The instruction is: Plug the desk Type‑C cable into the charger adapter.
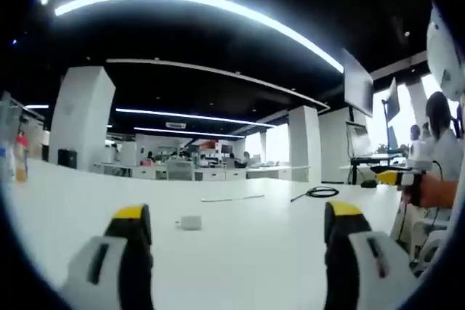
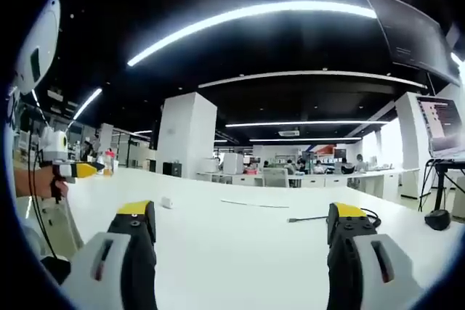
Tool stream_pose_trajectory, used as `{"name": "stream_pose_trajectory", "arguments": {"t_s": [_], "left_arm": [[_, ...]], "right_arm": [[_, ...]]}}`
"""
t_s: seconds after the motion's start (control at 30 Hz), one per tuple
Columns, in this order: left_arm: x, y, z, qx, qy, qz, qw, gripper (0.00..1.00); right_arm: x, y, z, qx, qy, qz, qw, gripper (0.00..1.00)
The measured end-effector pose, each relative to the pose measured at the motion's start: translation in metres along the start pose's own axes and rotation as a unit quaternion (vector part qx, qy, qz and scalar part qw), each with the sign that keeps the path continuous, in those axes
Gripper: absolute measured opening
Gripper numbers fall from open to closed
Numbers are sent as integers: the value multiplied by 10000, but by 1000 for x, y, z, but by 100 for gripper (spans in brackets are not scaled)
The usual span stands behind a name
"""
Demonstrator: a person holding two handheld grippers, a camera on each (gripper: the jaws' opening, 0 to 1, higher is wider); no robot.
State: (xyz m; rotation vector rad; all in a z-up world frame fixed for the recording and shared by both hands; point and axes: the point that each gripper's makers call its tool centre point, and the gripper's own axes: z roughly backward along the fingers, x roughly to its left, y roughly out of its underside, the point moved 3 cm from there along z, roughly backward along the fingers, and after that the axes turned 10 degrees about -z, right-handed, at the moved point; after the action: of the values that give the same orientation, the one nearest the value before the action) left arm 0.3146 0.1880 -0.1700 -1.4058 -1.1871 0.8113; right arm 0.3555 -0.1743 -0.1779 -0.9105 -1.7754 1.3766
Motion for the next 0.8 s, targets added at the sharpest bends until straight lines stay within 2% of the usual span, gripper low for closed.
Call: {"name": "stream_pose_trajectory", "arguments": {"t_s": [0.2,0.37,0.5,0.8], "left_arm": [[-1,4,0,41,-35,60,10000,100],[-4,2,2,64,-37,-48,10000,100],[-6,3,4,146,-20,-172,9997,100],[-8,-2,7,170,-31,-177,9997,100]], "right_arm": [[-2,2,1,42,4,3,10000,100],[-2,1,2,28,4,-32,10000,100],[4,-3,2,10,-32,-25,10000,100],[10,-4,3,102,8,3,9999,100]]}}
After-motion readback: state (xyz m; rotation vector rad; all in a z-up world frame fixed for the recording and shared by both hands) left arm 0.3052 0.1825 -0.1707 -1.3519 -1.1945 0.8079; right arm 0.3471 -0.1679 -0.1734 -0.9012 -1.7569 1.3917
